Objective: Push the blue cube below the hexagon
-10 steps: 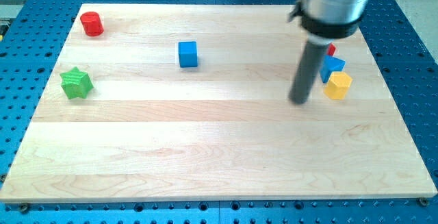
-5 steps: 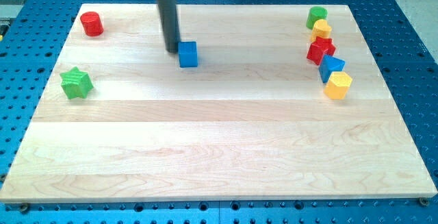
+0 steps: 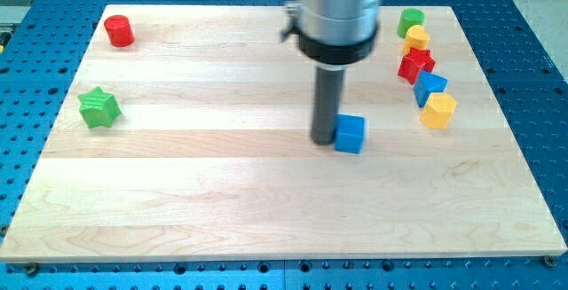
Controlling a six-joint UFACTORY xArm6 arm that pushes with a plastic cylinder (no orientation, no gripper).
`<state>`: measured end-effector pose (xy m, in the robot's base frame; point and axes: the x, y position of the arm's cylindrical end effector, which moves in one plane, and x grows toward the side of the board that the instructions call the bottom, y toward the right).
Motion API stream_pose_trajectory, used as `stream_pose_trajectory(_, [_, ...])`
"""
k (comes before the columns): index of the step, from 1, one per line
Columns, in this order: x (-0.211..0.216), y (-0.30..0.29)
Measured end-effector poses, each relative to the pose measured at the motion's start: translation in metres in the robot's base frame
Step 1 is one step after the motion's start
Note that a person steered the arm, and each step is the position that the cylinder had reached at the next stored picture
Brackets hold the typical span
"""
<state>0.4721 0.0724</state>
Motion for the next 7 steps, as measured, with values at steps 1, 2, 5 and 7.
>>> stream_pose_trajectory(1, [0.004,0.022])
stream_pose_trajectory(2, [0.021,0.025])
stream_pose_trajectory(5, [0.034,0.046])
stream_pose_trajectory(7, [0.028,0.051])
